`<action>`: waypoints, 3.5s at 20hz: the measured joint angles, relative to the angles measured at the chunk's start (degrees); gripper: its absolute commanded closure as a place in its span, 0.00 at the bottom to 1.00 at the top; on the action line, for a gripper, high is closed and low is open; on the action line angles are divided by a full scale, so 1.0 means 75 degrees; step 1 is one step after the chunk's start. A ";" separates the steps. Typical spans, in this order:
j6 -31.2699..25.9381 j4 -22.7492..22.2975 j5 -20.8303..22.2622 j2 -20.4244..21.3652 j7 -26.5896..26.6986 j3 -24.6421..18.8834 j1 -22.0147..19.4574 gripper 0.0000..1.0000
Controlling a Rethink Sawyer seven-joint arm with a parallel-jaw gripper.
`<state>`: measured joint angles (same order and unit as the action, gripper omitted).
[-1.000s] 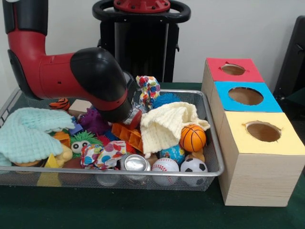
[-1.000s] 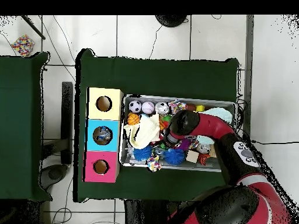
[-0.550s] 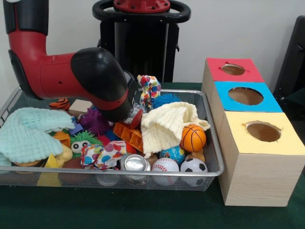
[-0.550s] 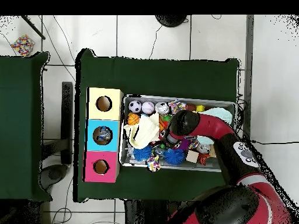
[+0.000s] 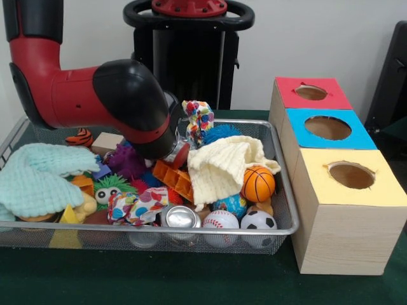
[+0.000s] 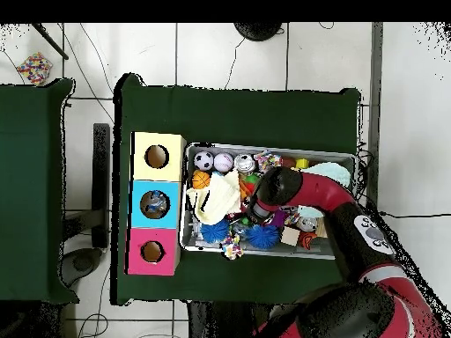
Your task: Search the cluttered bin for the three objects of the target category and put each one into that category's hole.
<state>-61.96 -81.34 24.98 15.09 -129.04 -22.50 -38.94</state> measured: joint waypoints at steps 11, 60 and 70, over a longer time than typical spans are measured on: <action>-0.0300 -0.0685 -0.0072 0.0875 0.0000 -0.0028 -0.0038 1.00; 0.2330 -0.0750 0.2287 0.2887 0.0002 -0.0132 0.0565 0.00; 0.2330 -0.0768 0.1546 0.2948 0.0002 -0.0132 0.0170 0.00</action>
<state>-44.49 -87.10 36.58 37.21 -129.02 -23.49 -37.66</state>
